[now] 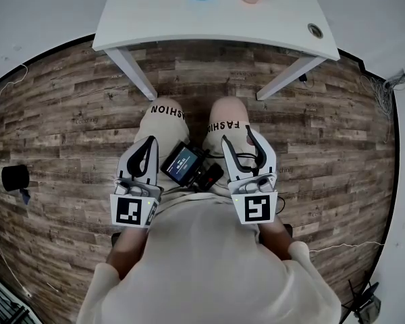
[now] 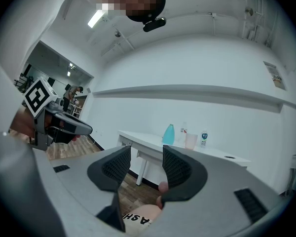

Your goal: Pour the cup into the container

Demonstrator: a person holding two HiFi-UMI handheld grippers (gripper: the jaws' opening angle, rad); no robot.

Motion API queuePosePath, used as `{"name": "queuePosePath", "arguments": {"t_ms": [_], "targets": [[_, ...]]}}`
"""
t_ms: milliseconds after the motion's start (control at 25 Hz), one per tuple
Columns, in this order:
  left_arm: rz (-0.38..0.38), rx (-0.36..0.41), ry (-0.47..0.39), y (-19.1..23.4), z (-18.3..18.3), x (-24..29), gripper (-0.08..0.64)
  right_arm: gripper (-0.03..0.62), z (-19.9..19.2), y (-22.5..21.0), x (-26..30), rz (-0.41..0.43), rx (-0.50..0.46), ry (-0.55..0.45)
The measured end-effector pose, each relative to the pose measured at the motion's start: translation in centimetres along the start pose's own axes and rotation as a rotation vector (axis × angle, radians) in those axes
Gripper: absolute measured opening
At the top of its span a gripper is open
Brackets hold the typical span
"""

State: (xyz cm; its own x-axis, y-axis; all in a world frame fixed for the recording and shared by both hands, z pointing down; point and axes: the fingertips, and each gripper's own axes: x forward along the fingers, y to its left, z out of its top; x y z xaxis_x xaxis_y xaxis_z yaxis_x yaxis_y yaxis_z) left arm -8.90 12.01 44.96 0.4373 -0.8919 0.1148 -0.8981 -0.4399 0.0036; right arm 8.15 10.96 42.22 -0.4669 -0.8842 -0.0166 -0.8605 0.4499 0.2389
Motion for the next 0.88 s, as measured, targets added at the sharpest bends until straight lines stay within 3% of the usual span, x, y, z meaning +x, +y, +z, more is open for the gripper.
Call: {"name": "queuePosePath", "arguments": {"t_ms": [880], "targets": [[0.002,-0.015,0.008,0.25,-0.73,0.24,0.009,0.207,-0.51,0.64,0.47,0.009,-0.010,0.008]]}}
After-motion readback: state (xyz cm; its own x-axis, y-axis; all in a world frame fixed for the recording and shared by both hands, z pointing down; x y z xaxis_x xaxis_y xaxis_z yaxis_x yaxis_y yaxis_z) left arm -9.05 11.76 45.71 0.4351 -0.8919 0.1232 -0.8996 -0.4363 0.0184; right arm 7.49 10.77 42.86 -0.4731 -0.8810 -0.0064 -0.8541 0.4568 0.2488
